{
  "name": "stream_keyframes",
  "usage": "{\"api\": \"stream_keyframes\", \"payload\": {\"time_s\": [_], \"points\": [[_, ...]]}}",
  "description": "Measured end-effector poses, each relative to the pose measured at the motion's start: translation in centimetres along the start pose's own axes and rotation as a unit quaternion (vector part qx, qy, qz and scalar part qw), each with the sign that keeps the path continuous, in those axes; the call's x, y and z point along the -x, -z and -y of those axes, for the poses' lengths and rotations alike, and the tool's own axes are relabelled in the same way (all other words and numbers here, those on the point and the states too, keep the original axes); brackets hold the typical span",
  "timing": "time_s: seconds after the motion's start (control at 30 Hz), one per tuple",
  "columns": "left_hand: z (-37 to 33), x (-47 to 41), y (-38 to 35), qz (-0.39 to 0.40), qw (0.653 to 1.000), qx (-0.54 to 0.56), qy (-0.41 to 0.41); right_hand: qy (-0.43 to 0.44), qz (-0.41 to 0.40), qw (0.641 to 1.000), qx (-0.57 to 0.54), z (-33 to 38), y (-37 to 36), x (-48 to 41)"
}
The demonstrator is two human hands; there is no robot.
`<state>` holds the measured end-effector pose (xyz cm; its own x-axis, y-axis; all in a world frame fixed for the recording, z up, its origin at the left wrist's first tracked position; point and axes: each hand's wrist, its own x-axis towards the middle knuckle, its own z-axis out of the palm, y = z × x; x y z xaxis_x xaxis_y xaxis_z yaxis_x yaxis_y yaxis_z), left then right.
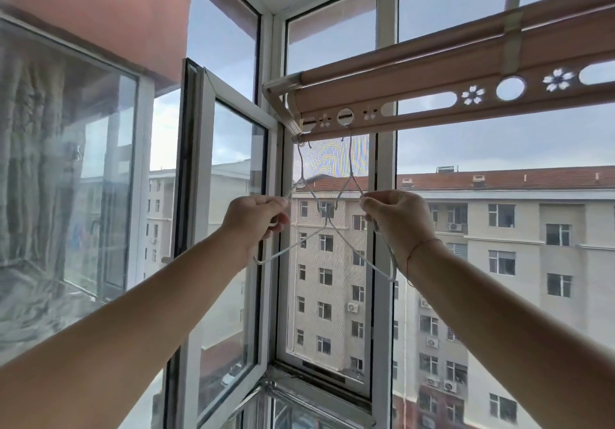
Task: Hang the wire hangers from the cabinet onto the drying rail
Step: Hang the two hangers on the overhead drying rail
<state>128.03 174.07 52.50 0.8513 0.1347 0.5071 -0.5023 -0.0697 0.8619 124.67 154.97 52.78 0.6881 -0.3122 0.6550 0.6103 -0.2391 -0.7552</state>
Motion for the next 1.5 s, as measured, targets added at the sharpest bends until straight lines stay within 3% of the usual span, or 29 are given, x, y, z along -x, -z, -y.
{"api": "stream_keyframes", "payload": {"time_s": [0.3,0.43,0.6,0.77,1.1,1.3,1.5], "points": [[-0.4,0.8,1.0,0.019,0.999,0.005,0.027,-0.013,0.028,1.0,0.006,0.3,-0.1,0.7],[0.2,0.7,2.8,0.044,0.995,0.06,0.066,-0.037,0.034,0.998,-0.037,0.2,-0.2,0.9],[1.9,0.7,5.0,-0.008,0.991,0.098,0.09,-0.073,0.02,0.991,-0.109,-0.8,0.1,0.7],[6.6,1.8,5.8,-0.016,0.985,0.082,0.153,-0.096,0.024,0.991,-0.091,-3.5,1.8,1.9],[15.9,6.6,-3.5,0.136,0.967,0.014,0.213,-0.129,0.031,0.991,0.01,-11.8,8.3,7.2],[19.4,11.7,-13.5,0.263,0.937,-0.016,0.228,-0.186,-0.044,0.98,0.064,-16.5,16.5,13.1],[18.6,19.0,-25.4,0.387,0.896,0.0,0.217,-0.211,-0.129,0.964,0.094,-16.8,27.5,19.7]]}}
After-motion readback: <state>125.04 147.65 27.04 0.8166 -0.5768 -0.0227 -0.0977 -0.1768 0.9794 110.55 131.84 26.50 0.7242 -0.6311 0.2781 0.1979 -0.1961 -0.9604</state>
